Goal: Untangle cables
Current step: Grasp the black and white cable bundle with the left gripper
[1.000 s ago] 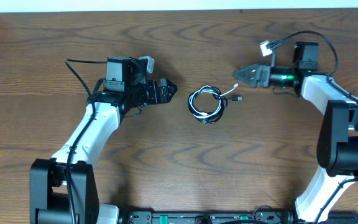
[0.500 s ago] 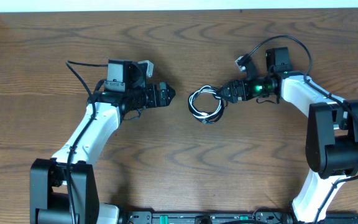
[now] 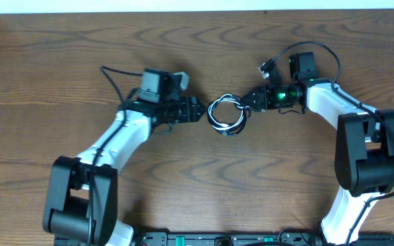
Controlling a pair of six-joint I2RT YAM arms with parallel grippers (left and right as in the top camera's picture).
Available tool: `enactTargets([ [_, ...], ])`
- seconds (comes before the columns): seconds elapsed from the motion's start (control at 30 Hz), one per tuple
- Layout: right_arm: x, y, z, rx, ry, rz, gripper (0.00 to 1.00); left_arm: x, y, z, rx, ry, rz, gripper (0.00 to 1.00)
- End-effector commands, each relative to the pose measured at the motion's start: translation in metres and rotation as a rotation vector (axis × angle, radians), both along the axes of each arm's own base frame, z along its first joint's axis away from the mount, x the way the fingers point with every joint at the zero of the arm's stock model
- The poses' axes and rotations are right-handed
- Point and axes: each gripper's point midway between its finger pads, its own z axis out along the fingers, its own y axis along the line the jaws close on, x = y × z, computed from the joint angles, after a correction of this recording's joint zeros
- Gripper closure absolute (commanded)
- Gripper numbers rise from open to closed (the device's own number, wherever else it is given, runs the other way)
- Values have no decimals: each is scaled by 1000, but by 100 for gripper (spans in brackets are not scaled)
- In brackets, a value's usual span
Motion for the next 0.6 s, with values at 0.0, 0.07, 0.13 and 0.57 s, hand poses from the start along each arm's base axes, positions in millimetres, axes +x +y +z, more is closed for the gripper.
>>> enactTargets([
  [0.0, 7, -8, -6, -47, 66, -104, 58, 8, -10, -15, 42, 39, 117, 32],
  [0.07, 7, -13, -11, -79, 92, -144, 60, 10, -12, -25, 54, 62, 174, 39],
  [0.13, 6, -20, -18, -119, 125, -188, 62, 13, -16, -33, 47, 87, 220, 43],
  [0.57, 4, -40, -33, -232, 186, -295, 64, 6, -47, -69, 57, 143, 286, 51],
])
